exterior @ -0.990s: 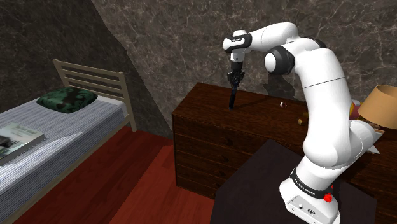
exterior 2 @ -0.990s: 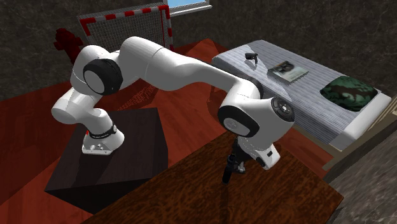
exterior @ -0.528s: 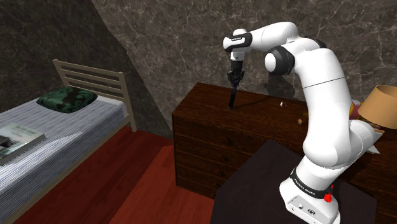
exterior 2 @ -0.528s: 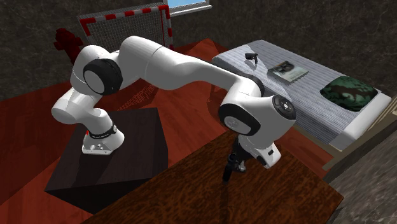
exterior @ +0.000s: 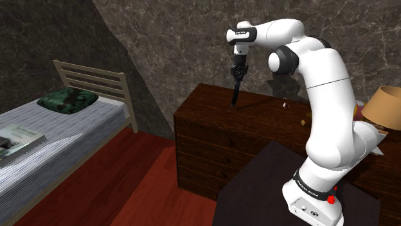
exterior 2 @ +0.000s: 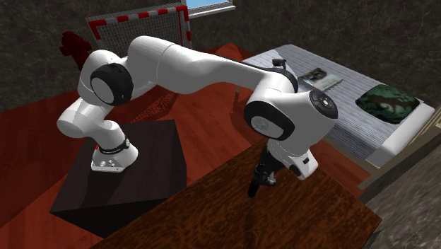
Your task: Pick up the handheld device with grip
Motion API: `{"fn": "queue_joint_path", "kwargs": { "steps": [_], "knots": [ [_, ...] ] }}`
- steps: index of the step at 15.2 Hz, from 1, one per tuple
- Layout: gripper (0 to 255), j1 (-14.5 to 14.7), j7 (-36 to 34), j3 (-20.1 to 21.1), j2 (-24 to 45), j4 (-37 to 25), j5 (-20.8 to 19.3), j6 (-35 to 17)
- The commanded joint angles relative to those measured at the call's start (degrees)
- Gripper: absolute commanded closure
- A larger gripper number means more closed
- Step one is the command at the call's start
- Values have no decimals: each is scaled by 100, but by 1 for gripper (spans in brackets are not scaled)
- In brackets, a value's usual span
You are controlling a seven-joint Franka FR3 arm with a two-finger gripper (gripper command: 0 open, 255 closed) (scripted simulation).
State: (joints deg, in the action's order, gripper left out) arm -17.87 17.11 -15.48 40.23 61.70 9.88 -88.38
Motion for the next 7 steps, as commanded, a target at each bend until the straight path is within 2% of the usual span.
{"fn": "queue_joint_path", "kwargs": {
  "steps": [1,5,7],
  "knots": [
    [255,-23,-7,-1,12,-180,0,166],
    [255,-73,-28,2,63,-579,5,510],
    [255,-74,-29,2,64,-593,5,523]
  ]
}}
